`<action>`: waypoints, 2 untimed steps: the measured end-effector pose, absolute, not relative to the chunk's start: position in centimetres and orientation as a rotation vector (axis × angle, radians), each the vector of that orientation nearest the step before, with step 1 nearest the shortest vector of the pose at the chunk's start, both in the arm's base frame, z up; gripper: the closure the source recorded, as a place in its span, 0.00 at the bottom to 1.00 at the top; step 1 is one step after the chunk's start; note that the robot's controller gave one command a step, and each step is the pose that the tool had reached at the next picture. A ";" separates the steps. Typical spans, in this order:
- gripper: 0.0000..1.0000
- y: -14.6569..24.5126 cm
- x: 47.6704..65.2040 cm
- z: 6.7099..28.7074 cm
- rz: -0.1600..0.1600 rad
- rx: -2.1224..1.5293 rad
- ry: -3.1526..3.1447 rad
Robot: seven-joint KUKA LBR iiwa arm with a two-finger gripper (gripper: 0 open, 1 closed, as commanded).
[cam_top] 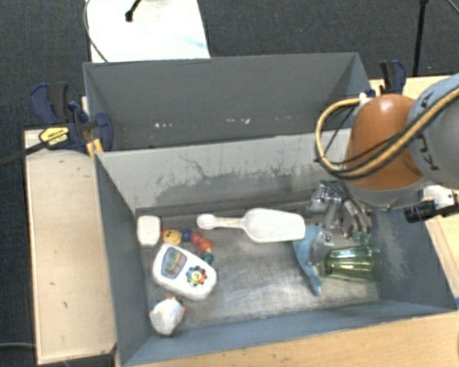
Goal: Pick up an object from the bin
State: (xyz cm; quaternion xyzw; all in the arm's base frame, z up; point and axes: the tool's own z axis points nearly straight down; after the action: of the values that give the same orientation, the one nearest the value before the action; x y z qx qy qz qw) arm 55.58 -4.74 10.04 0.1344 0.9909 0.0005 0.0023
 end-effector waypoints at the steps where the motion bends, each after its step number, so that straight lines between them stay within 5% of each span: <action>1: 0.00 -4.0 55.5 7.4 0.003 0.495 3.100; 2: 1.00 -2.7 57.3 7.5 0.002 0.502 3.097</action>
Offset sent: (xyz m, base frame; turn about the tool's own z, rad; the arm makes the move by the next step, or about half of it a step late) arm 0.0146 0.0210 -0.0304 0.0540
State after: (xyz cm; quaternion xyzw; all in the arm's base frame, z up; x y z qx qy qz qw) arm 57.34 -2.68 7.55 0.1599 0.9871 0.0005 0.0020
